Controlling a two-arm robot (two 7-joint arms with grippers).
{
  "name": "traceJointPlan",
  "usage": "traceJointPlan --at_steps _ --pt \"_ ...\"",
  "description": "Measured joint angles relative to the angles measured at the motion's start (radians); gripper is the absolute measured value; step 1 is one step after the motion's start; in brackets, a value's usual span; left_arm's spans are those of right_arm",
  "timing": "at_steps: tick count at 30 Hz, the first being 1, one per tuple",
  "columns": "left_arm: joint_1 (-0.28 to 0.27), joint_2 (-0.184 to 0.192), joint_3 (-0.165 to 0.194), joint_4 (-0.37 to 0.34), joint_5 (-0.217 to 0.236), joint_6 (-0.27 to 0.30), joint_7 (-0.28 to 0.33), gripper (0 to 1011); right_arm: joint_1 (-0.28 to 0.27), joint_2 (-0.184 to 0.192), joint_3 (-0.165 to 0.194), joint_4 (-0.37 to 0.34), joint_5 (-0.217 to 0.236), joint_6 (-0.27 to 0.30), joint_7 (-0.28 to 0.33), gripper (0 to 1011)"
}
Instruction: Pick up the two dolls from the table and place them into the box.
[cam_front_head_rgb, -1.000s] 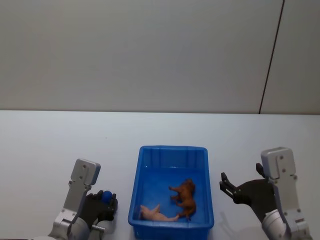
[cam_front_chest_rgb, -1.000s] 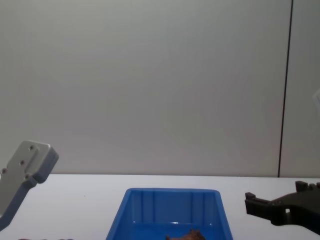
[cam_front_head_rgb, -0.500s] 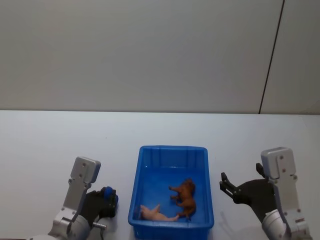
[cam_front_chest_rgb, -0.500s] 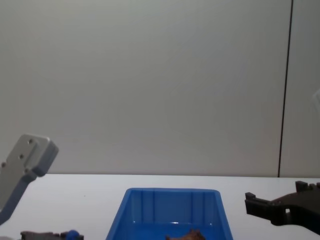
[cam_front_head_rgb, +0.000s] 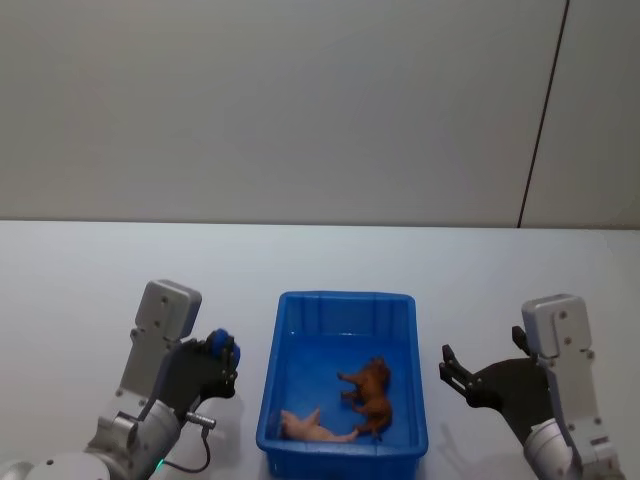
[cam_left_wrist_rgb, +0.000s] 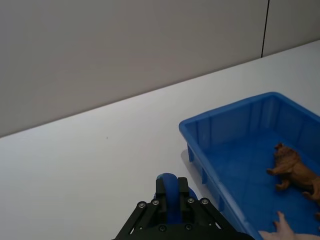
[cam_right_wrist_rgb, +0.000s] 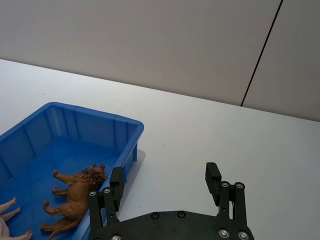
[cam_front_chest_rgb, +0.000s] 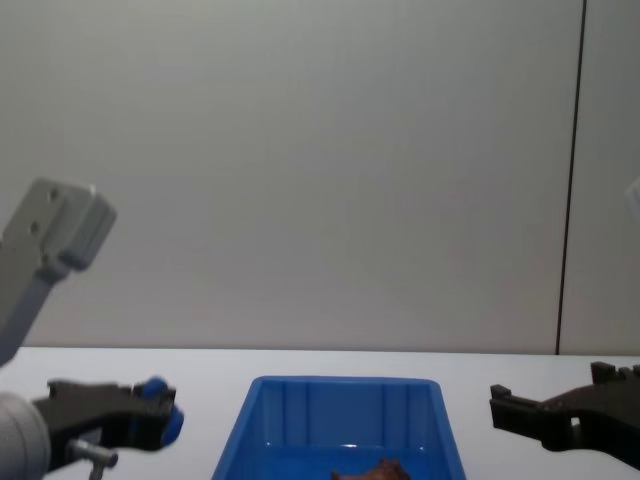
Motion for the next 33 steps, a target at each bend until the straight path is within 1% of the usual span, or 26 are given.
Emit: traceJointPlan --at_steps 2,5,9,14,16,18,22,23,26,28,29,30,32,33 --pt "0.002 0.004 -0.001 -0.025 0.007 -0.001 -0.006 120 0.0 0.0 0.0 0.0 0.0 0.0 0.0 1001" --pt "0.003 0.007 -0.002 -0.045 0.014 -0.001 -0.016 107 0.0 0.0 0.0 0.0 0.0 0.0 0.0 1001" --pt "0.002 0.009 -0.003 -0.074 0.023 -0.004 -0.044 84 0.0 0.0 0.0 0.0 0.0 0.0 0.0 1001" --pt "-0.009 0.007 -0.003 -0.097 0.03 -0.01 -0.1 60 0.0 0.0 0.0 0.0 0.0 0.0 0.0 1001" --pt "-0.013 0.005 -0.003 -0.101 0.03 -0.013 -0.116 60 0.0 0.0 0.0 0.0 0.0 0.0 0.0 1001" --pt "-0.023 0.0 -0.001 -0.103 0.03 -0.018 -0.156 60 0.0 0.0 0.0 0.0 0.0 0.0 0.0 1001" --pt "-0.034 -0.007 0.001 -0.102 0.03 -0.023 -0.198 62 0.0 0.0 0.0 0.0 0.0 0.0 0.0 1001" --pt "-0.04 -0.011 0.003 -0.098 0.029 -0.025 -0.218 105 0.0 0.0 0.0 0.0 0.0 0.0 0.0 1001" --pt "-0.05 -0.017 0.005 -0.091 0.026 -0.028 -0.252 168 0.0 0.0 0.0 0.0 0.0 0.0 0.0 1001" --pt "-0.064 -0.028 0.009 -0.078 0.021 -0.03 -0.29 254 0.0 0.0 0.0 0.0 0.0 0.0 0.0 1001" --pt "-0.067 -0.03 0.01 -0.075 0.02 -0.031 -0.298 277 0.0 0.0 0.0 0.0 0.0 0.0 0.0 1001" --pt "-0.071 -0.033 0.012 -0.071 0.019 -0.032 -0.31 277 0.0 0.0 0.0 0.0 0.0 0.0 0.0 1001" --pt "-0.077 -0.037 0.013 -0.066 0.018 -0.033 -0.323 377 0.0 0.0 0.0 0.0 0.0 0.0 0.0 1001" --pt "-0.081 -0.041 0.015 -0.061 0.017 -0.034 -0.337 390 0.0 0.0 0.0 0.0 0.0 0.0 0.0 1001"
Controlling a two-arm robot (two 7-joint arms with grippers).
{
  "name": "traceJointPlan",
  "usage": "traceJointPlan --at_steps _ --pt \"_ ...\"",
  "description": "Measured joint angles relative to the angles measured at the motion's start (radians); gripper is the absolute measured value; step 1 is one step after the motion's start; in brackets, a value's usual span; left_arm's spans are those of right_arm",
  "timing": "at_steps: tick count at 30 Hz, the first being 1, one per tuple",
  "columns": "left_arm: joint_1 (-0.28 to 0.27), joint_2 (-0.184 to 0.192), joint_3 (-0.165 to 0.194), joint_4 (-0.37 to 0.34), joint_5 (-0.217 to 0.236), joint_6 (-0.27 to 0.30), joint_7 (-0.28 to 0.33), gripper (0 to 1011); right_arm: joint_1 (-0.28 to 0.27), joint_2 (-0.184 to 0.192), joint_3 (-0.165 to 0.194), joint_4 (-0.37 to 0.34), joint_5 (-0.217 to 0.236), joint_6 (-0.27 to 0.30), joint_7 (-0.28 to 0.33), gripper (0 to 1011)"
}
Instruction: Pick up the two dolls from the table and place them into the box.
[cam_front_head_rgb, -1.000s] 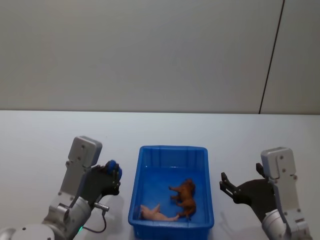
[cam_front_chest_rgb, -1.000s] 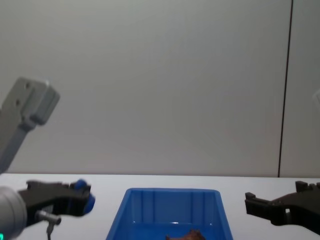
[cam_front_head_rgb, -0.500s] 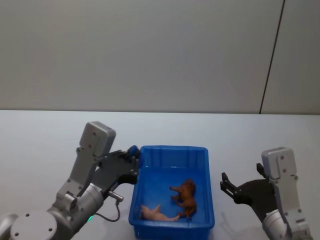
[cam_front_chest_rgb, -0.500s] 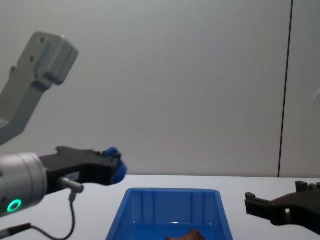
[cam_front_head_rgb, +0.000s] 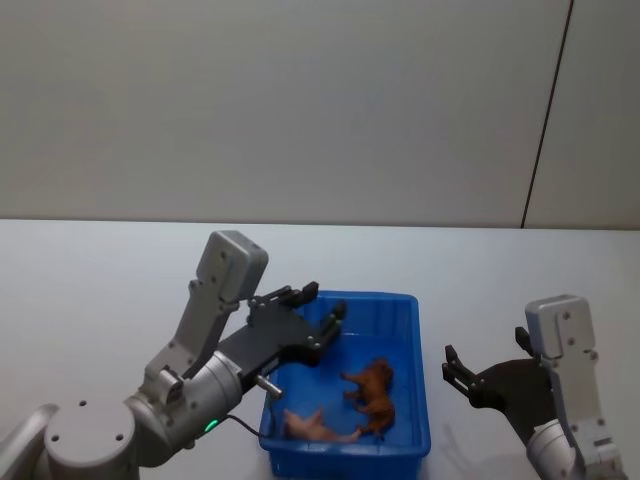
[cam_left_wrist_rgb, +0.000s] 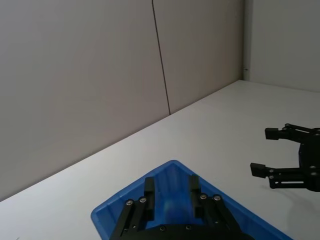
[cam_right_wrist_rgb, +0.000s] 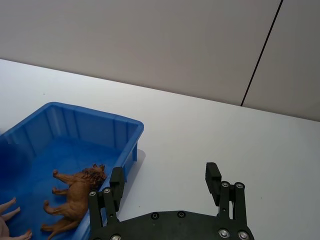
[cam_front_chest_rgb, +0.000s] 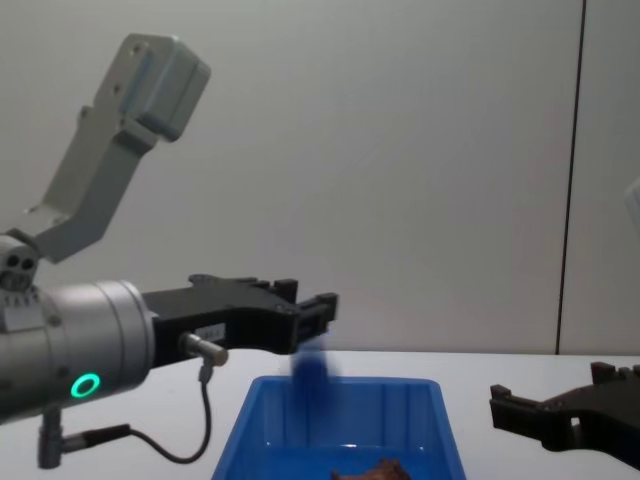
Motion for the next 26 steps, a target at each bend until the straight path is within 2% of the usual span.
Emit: traceJointPlan --at_steps 7,8,9,11,12,16,18,21,26 --pt "-0.017 -0.014 0.006 0.018 -0.005 -0.003 -0.047 635 0.0 0.0 0.0 0.0 0.0 0.0 0.0 1001" --pt "-0.017 -0.014 0.006 0.018 -0.005 -0.003 -0.047 635 0.0 0.0 0.0 0.0 0.0 0.0 0.0 1001" --pt "-0.019 -0.016 0.006 0.021 -0.005 -0.003 -0.053 694 0.0 0.0 0.0 0.0 0.0 0.0 0.0 1001" --pt "-0.021 -0.017 0.007 0.023 -0.006 -0.004 -0.059 731 0.0 0.0 0.0 0.0 0.0 0.0 0.0 1001" --pt "-0.023 -0.018 0.008 0.025 -0.006 -0.004 -0.064 785 0.0 0.0 0.0 0.0 0.0 0.0 0.0 1001" --pt "-0.027 -0.021 0.009 0.028 -0.007 -0.005 -0.074 864 0.0 0.0 0.0 0.0 0.0 0.0 0.0 1001" --pt "-0.029 -0.023 0.009 0.03 -0.007 -0.005 -0.079 950 0.0 0.0 0.0 0.0 0.0 0.0 0.0 1001" --pt "-0.03 -0.024 0.01 0.032 -0.008 -0.005 -0.083 1002 0.0 0.0 0.0 0.0 0.0 0.0 0.0 1001" --pt "-0.033 -0.026 0.01 0.034 -0.008 -0.006 -0.09 1001 0.0 0.0 0.0 0.0 0.0 0.0 0.0 1001"
